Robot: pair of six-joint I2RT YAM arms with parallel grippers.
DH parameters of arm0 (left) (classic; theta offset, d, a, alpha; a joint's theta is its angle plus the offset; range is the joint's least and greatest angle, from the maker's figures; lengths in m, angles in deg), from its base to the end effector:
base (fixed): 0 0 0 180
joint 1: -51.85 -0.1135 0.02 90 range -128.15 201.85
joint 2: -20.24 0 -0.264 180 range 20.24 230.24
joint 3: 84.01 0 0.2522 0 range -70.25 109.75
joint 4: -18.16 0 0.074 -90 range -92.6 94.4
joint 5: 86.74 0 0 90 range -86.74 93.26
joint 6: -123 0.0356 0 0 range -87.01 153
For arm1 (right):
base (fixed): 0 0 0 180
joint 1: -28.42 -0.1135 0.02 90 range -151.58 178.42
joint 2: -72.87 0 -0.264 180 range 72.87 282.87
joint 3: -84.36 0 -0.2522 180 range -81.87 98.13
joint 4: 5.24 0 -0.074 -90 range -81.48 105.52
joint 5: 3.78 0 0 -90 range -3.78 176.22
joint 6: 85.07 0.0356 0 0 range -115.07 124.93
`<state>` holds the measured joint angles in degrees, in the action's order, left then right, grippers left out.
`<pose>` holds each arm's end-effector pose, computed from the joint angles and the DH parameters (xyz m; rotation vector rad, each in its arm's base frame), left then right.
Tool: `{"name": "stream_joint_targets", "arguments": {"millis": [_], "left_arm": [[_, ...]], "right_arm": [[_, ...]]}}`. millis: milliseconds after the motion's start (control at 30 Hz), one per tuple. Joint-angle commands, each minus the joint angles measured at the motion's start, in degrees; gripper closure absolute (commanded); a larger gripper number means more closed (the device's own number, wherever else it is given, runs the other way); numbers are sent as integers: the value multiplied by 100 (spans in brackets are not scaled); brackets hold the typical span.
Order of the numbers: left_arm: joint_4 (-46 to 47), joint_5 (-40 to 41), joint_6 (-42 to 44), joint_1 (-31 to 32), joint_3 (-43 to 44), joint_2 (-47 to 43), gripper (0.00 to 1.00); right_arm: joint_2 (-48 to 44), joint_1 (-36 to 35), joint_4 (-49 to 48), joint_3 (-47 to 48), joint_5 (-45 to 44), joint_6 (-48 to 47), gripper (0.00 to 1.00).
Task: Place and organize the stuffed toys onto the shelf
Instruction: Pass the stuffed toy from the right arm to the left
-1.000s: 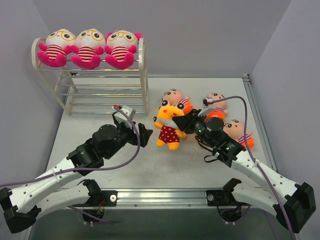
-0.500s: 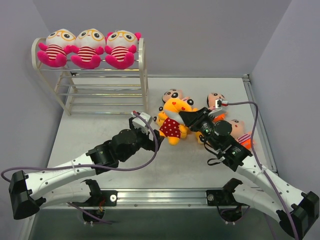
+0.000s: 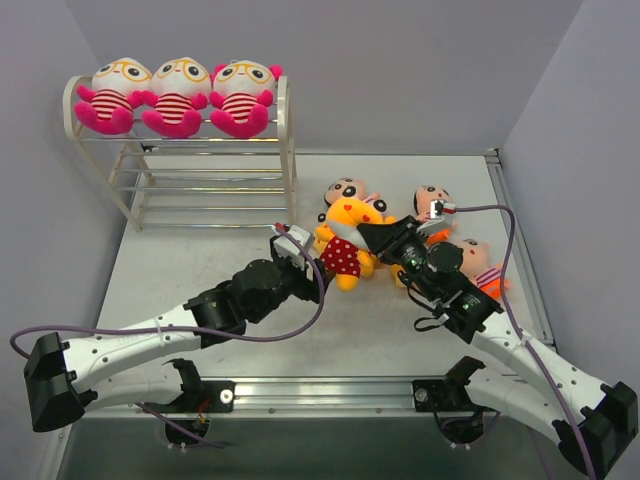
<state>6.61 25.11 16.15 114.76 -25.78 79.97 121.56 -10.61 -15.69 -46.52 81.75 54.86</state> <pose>0.1226 -0.2106 0.3107 0.4523 1.7733 -0.6538 0.1613 0.1272 0.3344 0.2124 1.4821 1.2269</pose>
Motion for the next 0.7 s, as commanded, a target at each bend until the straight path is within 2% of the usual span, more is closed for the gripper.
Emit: {"name": "stream_joint_targets", "arguments": {"millis": [0, 167, 400, 667], "left_arm": [[358, -67, -3, 19, -87, 22, 21], [297, 30, -21, 19, -140, -40, 16], [165, 127, 67, 1, -237, -207, 18], [455, -66, 137, -7, -334, -216, 22]], "right_arm": [[-61, 35, -462, 24, -10, 96, 100], [-105, 44, -304, 86, -133, -10, 100], [-131, 88, -181, 112, -107, -80, 100], [62, 88, -339, 121, 121, -45, 100]]}}
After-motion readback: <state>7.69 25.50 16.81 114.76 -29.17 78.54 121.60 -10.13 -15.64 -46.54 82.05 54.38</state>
